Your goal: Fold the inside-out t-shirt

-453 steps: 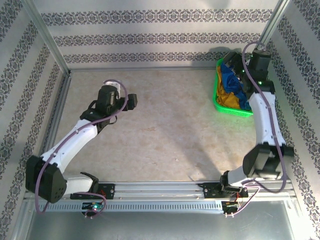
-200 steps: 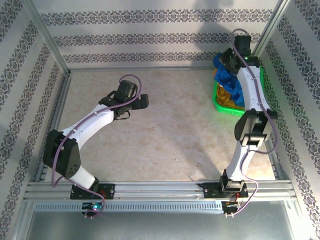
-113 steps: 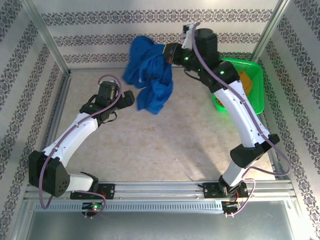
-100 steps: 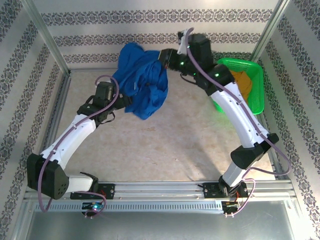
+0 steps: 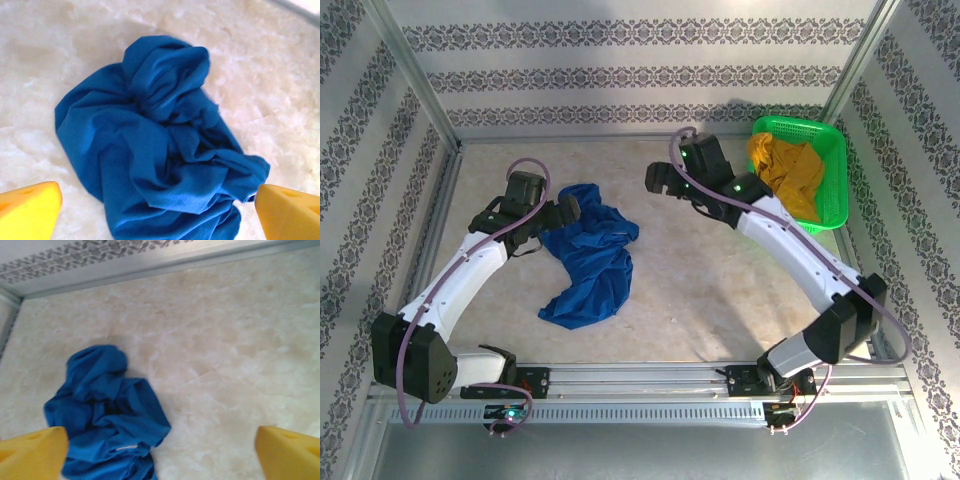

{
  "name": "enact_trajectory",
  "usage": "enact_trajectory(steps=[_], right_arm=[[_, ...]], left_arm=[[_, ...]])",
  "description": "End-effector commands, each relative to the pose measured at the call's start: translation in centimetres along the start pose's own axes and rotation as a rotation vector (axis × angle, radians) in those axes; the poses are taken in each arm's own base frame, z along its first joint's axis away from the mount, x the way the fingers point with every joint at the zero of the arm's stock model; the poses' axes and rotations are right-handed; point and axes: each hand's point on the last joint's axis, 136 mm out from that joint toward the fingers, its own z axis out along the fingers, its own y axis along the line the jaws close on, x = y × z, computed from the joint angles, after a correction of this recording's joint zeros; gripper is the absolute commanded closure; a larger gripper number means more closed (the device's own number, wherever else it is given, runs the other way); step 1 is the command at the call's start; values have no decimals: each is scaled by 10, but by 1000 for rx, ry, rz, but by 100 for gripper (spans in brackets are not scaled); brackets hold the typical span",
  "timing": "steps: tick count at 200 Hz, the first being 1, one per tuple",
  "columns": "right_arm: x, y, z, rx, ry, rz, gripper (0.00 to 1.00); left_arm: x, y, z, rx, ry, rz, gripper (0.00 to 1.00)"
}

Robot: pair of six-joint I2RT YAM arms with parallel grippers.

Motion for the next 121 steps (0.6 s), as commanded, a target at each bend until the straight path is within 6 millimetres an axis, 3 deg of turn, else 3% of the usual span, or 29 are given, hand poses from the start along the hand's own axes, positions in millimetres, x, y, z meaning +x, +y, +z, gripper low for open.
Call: enact_trajectory(steps=[1,23,57,89,121], right_arm=[[50,2,28,-145,165,69,15],[103,0,54,-213,328,122,21],[164,22,84,-265,494,112,21],[194,45,102,-285,566,55,24],[213,47,118,-276,614,63,31]], left_arm=[[13,8,-4,-22,67,31,1],[26,-6,13,28,181,54,1],[39,-7,48,-19,312,66,1],[48,1,73,-70,373,97,1],[53,7,84,-91,378,103,1]])
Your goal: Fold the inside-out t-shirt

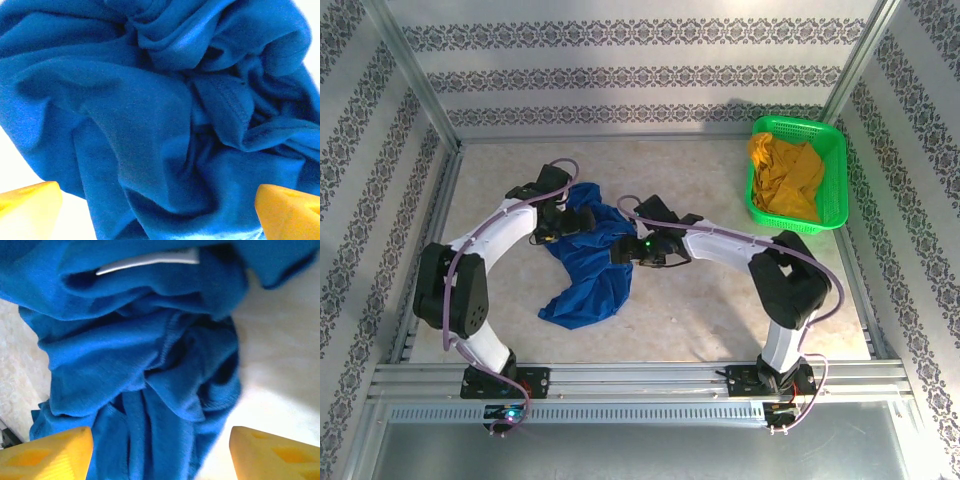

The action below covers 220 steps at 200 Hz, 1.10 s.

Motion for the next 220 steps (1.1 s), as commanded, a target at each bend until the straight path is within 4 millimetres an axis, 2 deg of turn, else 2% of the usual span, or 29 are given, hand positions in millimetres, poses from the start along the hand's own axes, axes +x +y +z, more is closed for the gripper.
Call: enact_trajectory(steps=[1,13,23,32,45,77,94,122,151,172,187,196,204,207,220], right_arm=[[-9,11,8,-48,-3,4,31],[-8,8,14,-47,1,14,40],[-8,7,14,-46,4,17,57],[-7,4,13,-43,3,23,80],[-5,0,8,-42,-9,32,100],[1,-19,-18,-6,-86,68,100],[4,-27,-27,3,-119,88,100],[9,-37,-35,21,-144,104,100],[7,-42,-42,27,-159,114,100],[5,-41,-49,25,-179,117,100],[3,-40,-56,25,-198,115,100],[1,-39,-64,26,-209,111,100],[-3,-39,-76,31,-233,108,100],[-5,-38,-80,33,-245,106,100],[-18,-38,-109,26,-311,109,100]], left_arm=[[1,3,0,-20,12,27,1],[-2,-2,1,2,11,11,1],[-6,-10,0,26,2,-1,1],[-12,-18,-3,51,-16,-3,1],[-20,-31,-9,76,-41,15,1],[-32,-65,-9,98,-40,122,1],[-28,-89,-1,116,-22,190,1],[-11,-123,20,137,28,281,1],[10,-142,37,159,69,320,1],[19,-144,54,139,107,334,0],[17,-142,63,120,105,321,18],[8,-141,63,122,82,300,49],[-4,-140,57,114,52,269,90],[-10,-139,53,107,35,255,100],[-39,-136,28,112,-41,203,100]])
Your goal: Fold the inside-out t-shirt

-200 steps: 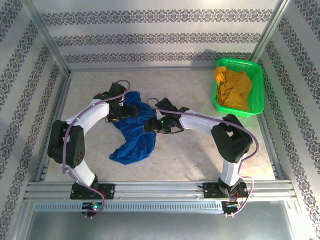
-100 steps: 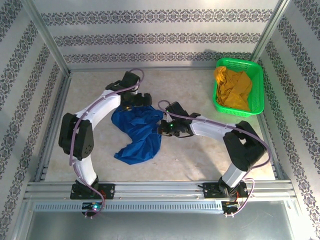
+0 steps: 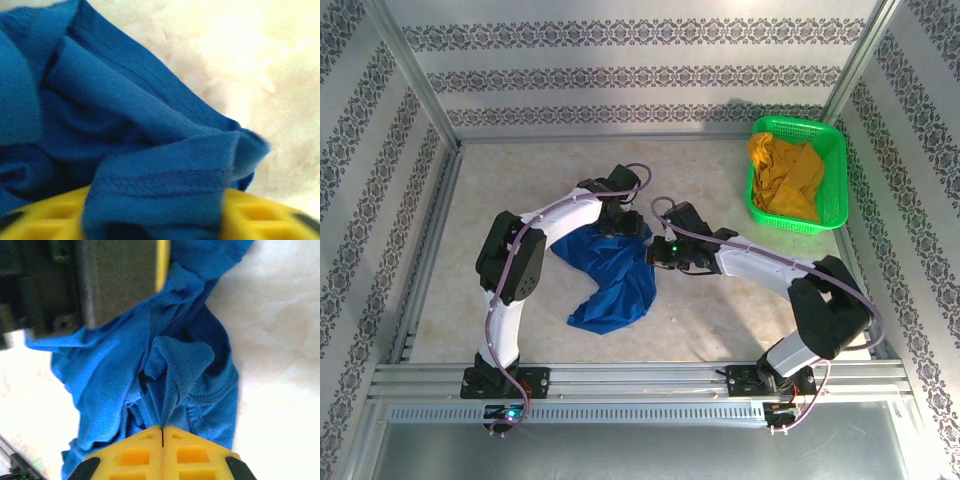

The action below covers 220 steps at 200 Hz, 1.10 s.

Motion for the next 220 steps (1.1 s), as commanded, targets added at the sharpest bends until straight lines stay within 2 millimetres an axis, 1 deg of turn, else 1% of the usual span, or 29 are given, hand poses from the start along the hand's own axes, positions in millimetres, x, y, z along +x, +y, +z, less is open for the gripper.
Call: enact_trajectory(steps=[1,5,13,31,38,43,53,57,68,77,89,100,113,133,145,156,166,176,192,206,215,217,220], right_arm=[[-30,1,-43,6,-119,4,100],[-38,1,-53,1,-144,9,100],[-54,3,-74,-3,-196,11,100],[-88,12,-125,-28,-323,1,100],[-102,18,-147,-45,-376,-5,100],[-110,22,-160,-58,-407,-8,100],[-126,31,-188,-92,-464,-13,100],[-132,36,-198,-106,-484,-19,100],[-142,50,-223,-138,-527,-48,100],[-146,62,-241,-160,-556,-79,100],[-147,74,-258,-184,-582,-109,100],[-145,82,-273,-203,-613,-132,100],[-141,87,-290,-218,-652,-150,100],[-132,95,-314,-249,-705,-166,100],[-127,97,-321,-261,-721,-168,100],[-125,94,-319,-260,-713,-152,100],[-126,87,-306,-247,-686,-136,100],[-131,76,-289,-225,-666,-108,100],[-146,52,-253,-163,-628,-52,100],[-163,28,-221,-89,-606,-20,100],[-174,11,-204,-19,-586,-7,100],[-176,7,-200,-2,-581,-6,97],[-178,2,-194,19,-571,-2,88]], left_arm=[[-49,12,-48,-19,-151,-83,100],[-57,14,-61,-15,-183,-102,100],[-75,16,-92,2,-263,-138,100],[-109,24,-169,51,-463,-210,100],[-118,27,-198,79,-533,-242,98],[-123,28,-215,98,-574,-262,98],[-128,29,-249,135,-657,-296,97],[-128,29,-261,147,-686,-308,96],[-128,26,-287,187,-753,-322,96],[-124,25,-300,215,-790,-339,96],[-116,24,-315,253,-831,-361,95],[-106,26,-321,284,-856,-389,94],[-90,29,-327,320,-880,-422,93],[-63,34,-345,358,-922,-464,93],[-49,36,-360,369,-956,-469,90],[-41,39,-367,367,-970,-487,87],[-38,43,-363,349,-960,-503,86],[-40,47,-349,315,-932,-507,85],[-52,53,-314,272,-872,-538,85],[-71,56,-280,228,-824,-533,85],[-83,59,-258,192,-781,-530,84],[-86,60,-253,187,-771,-532,82],[-91,61,-245,182,-757,-533,79]])
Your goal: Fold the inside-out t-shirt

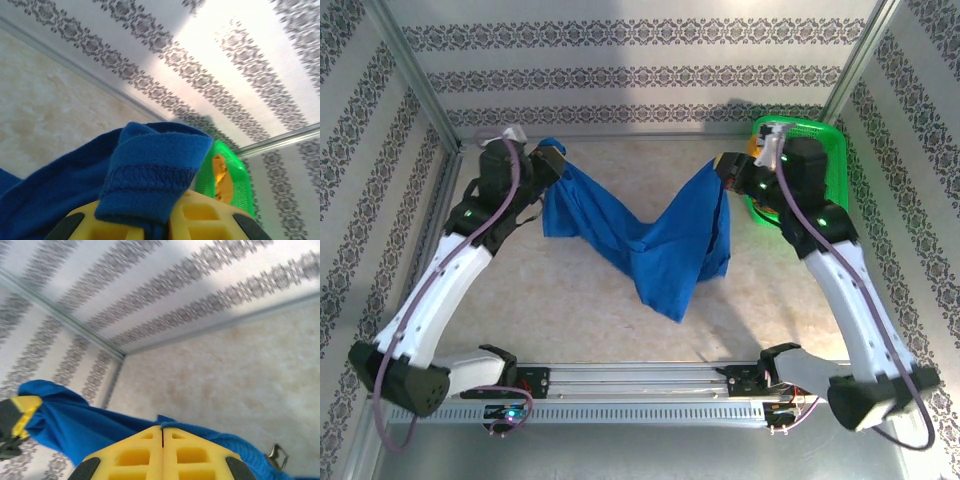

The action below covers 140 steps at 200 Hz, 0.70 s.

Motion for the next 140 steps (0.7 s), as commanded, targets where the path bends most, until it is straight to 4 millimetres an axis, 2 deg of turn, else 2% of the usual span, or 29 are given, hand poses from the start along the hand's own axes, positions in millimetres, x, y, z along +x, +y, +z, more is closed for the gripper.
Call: enact_trajectory(steps=[1,10,25,27,33,36,49,62,85,100,113,126,140], right_arm=[[9,-62,52,188,50,9,84],[12,-77,61,238,73,-1,54],[17,-95,63,307,75,13,26],[18,-97,63,309,77,17,23],[22,-96,59,302,84,17,5],[25,-96,58,299,90,15,2],[43,-94,46,309,121,-12,2],[75,-95,32,326,165,-34,2],[144,-97,8,288,266,2,2],[191,-100,-5,248,356,83,2],[236,-104,-15,228,453,148,13],[269,-111,-23,238,522,210,22],[296,-115,-28,231,574,254,30]], left_arm=[[18,22,67,-98,69,4,78],[23,24,91,-99,106,24,61],[32,29,122,-114,162,64,36],[33,30,125,-113,168,71,34],[33,30,131,-117,184,93,29],[33,32,133,-126,191,102,27],[32,33,132,-139,205,143,20],[31,37,122,-149,201,153,16],[40,56,91,-174,215,127,12],[58,76,68,-205,252,111,10],[74,92,48,-223,280,86,10],[90,108,31,-242,303,51,9],[104,122,17,-255,322,22,9]])
